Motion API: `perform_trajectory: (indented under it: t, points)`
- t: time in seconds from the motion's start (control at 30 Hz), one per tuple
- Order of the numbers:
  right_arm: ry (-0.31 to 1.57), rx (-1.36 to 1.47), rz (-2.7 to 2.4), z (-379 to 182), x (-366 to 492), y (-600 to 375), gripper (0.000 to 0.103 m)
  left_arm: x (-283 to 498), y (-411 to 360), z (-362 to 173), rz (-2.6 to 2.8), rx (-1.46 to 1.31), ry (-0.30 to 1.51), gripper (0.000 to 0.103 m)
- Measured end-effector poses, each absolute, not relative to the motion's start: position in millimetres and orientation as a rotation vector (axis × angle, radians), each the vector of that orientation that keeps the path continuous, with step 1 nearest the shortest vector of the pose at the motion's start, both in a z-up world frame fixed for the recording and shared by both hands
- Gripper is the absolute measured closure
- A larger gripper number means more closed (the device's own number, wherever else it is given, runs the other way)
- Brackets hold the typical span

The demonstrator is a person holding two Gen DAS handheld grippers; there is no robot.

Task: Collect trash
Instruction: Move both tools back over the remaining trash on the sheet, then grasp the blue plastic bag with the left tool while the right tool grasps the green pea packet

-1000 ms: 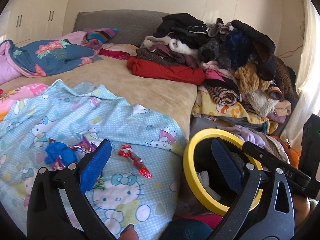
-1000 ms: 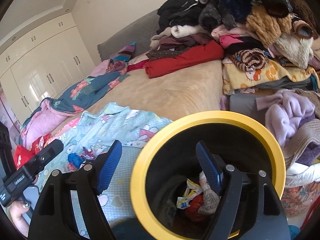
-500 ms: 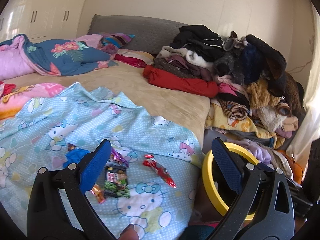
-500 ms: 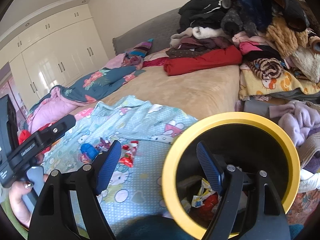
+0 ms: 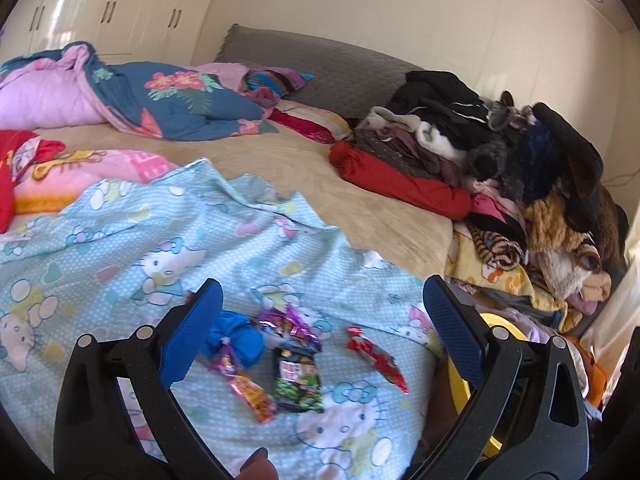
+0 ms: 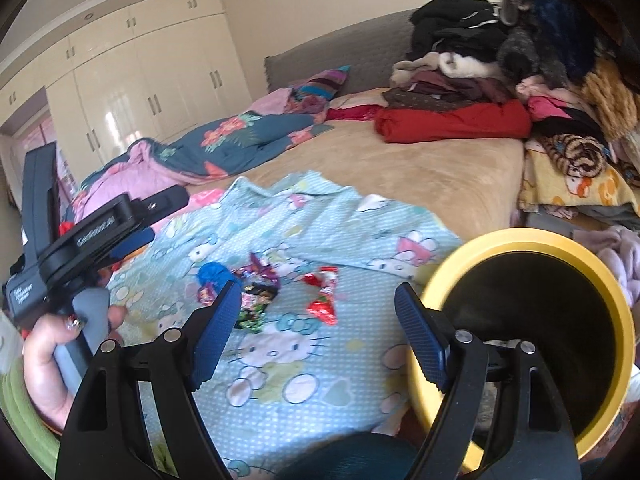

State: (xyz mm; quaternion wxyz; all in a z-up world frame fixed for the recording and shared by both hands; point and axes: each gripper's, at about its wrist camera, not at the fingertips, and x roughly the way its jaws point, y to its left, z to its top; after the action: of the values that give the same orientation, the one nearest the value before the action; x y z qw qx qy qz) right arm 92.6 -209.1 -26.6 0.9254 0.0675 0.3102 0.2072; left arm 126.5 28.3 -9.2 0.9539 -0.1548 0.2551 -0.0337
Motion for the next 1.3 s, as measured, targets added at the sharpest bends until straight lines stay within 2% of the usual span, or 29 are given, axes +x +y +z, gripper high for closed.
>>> perform_trajectory:
  t: [0.33,0.63,0.8,1.07,1.23,1.3]
  points:
    - [0.675,0.079,0.494,-40.3,102.8,-160.6,0.027,131.8,73.2,-23.4,0.02,-0.366,0.541,0.011]
    - [0.772,0.04,0.524,-69.1,132.0,-127.1,0.045,138.2,104.8,-47.6,0.071,-0.418,0.602,0.011]
    - [0.829,0.027,0.531,-85.8,149.4,-108.2,0.052,146.5,115.0,-59.4,0.077,-0.444,0.639,0.022]
    - [0.882,-0.017,0.513,-111.6,168.4,-89.3,0.053,170.5,117.9,-83.0,0.03,-0.514,0.724,0.034]
    - [0.931,0.023,0.512,-126.7,175.4,-92.8,0.054,188.3,111.9,-98.1,-0.002,-0.524,0.791,0.034]
    - [0.942,0.045,0.522,-129.2,177.6,-95.1,0.069,193.6,111.1,-105.3,-0.011,-0.546,0.814,0.038]
